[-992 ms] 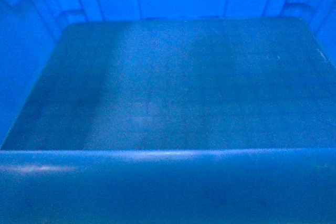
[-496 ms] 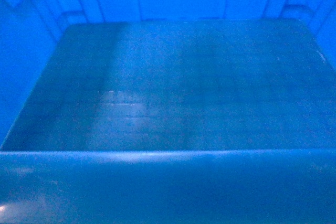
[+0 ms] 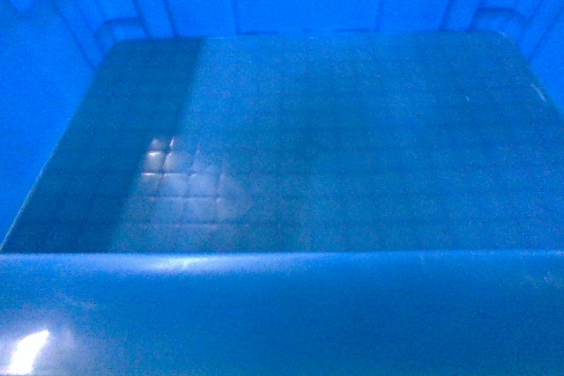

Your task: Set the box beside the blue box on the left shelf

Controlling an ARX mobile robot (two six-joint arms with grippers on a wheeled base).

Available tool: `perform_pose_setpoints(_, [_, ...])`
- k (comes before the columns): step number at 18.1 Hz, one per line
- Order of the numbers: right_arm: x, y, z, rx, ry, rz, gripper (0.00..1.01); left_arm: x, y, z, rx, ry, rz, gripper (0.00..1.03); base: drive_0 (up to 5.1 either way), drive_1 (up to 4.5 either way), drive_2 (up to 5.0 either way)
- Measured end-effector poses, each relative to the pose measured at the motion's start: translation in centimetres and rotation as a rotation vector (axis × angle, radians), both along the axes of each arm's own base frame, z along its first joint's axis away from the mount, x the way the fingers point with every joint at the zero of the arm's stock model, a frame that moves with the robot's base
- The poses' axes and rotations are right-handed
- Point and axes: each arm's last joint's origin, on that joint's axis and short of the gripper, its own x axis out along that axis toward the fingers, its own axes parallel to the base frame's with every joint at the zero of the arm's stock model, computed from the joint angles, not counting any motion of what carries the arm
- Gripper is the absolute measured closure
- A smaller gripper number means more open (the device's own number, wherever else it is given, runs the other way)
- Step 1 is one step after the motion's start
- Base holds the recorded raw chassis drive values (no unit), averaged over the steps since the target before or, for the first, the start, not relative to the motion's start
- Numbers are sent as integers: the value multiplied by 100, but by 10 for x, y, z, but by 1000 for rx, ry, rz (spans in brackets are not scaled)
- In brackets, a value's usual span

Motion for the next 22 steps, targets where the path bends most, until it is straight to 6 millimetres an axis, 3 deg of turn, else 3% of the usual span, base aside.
perform_pose_setpoints(22, [0,0,0,0,0,0,89,0,0,0,0,1,0,73,-136,-136,-136])
